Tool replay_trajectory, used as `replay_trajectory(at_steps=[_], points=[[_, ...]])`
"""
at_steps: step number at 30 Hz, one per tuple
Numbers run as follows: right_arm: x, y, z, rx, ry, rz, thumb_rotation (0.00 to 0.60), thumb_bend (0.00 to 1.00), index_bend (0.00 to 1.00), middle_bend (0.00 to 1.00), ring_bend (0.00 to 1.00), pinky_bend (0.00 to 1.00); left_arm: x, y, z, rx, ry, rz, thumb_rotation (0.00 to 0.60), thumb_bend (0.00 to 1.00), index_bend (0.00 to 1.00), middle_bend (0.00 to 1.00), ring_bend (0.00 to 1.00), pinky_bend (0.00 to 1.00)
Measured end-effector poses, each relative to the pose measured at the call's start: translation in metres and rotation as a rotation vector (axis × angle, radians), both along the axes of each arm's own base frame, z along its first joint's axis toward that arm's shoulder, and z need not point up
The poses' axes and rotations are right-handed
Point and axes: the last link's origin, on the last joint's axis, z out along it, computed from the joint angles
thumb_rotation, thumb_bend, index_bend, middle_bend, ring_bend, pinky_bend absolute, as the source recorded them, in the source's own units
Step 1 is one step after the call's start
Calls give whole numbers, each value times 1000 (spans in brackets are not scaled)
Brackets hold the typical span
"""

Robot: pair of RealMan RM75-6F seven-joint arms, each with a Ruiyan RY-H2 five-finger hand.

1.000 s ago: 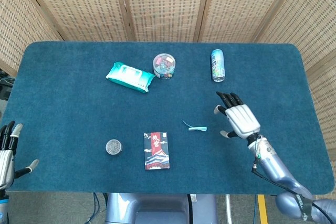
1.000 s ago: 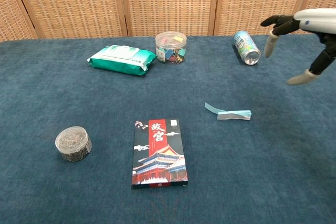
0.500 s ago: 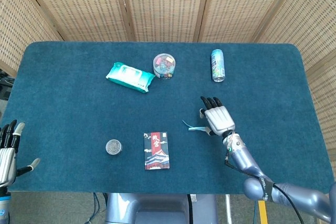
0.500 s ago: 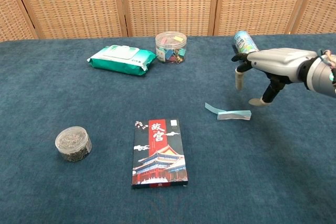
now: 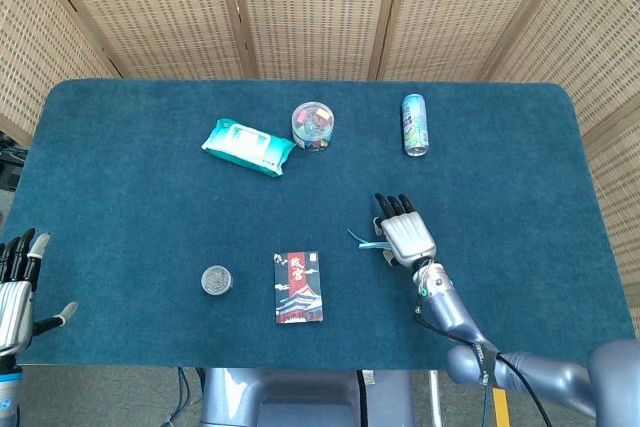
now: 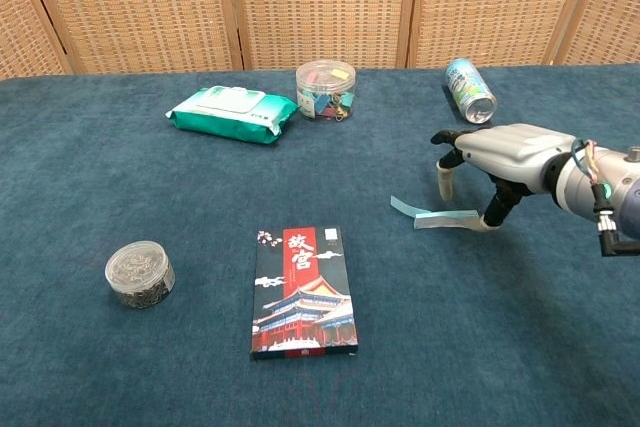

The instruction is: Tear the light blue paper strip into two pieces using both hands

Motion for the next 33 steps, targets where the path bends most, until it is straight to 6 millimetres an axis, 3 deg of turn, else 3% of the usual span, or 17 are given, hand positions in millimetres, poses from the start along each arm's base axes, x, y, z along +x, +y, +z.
replay_trajectory(at_steps=[19,33], points=[[-6,-1,-12,-12,10,5,600,363,483,0,0,0,0,1,-1,-4,1,2,600,0,0,0,0,0],[-9,-3,-17,-15,21,16,600,455,562,0,0,0,0,2,0,-6,-5,6,600,0,0,0,0,0]])
